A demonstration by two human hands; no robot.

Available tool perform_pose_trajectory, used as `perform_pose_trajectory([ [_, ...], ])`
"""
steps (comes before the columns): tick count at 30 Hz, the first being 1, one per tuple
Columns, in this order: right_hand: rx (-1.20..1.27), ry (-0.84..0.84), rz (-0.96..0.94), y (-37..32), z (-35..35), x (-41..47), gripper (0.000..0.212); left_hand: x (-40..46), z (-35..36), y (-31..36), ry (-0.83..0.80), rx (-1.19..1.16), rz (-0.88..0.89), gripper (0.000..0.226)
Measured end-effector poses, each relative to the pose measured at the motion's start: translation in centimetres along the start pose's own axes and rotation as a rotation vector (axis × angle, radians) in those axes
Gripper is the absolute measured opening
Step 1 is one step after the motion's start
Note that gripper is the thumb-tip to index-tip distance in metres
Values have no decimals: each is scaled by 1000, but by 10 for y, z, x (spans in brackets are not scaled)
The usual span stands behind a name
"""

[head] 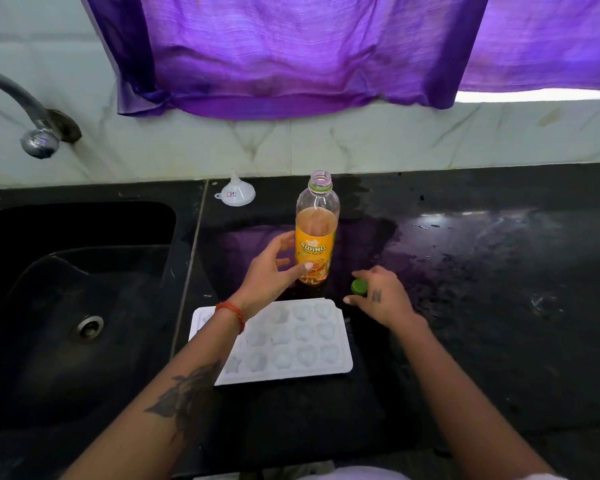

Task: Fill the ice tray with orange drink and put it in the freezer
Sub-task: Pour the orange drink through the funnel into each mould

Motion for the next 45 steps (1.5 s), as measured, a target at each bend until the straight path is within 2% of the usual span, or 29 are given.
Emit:
perform_pose_trajectory([
  [2,36,74,35,-3,-8,-5,58,-5,-11,-11,46,59,-26,52],
  [5,342,220,36,-23,-19,-17,59,-9,-35,-24,130,150,-43,38],
  [10,748,315,8,-70,-25,-14,95,12,-82,-27,258,458,1,32],
  [12,827,324,-2,-88,-28,-6,111,31,-100,-21,308,568,30,35],
  [14,858,344,-46,-104,-31,1,119,54,-112,-14,327,640,67,40],
  [16,859,408,-59,-112,-33,6,115,78,-120,-10,309,684,90,47],
  [20,805,561,8,-108,-29,12,92,128,-133,-4,266,725,119,64],
  [24,740,600,19,-103,-25,16,89,178,-144,-6,247,744,78,74],
  [27,720,615,46,-99,-23,17,89,211,-148,-9,234,752,80,67],
  [31,733,624,52,-98,-20,18,88,235,-152,-21,205,809,58,44],
  [36,753,615,62,-100,-20,20,89,218,-162,-23,343,625,76,20],
  [39,777,607,25,-104,-22,19,87,194,-166,-20,342,524,72,15],
  [41,782,603,-8,-106,-25,17,88,168,-164,-20,302,339,44,14],
  [45,764,506,-27,-105,-27,10,97,90,-150,-22,204,-179,-96,7],
])
Point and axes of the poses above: each hand's wrist, its own x-axis towards the middle knuckle, its own z-axis out of the palm, y = z × x, the point moved 7 cm from there along x, towards the middle knuckle, and after that the axes turned 3 degrees about y, right-handed, at the moved point
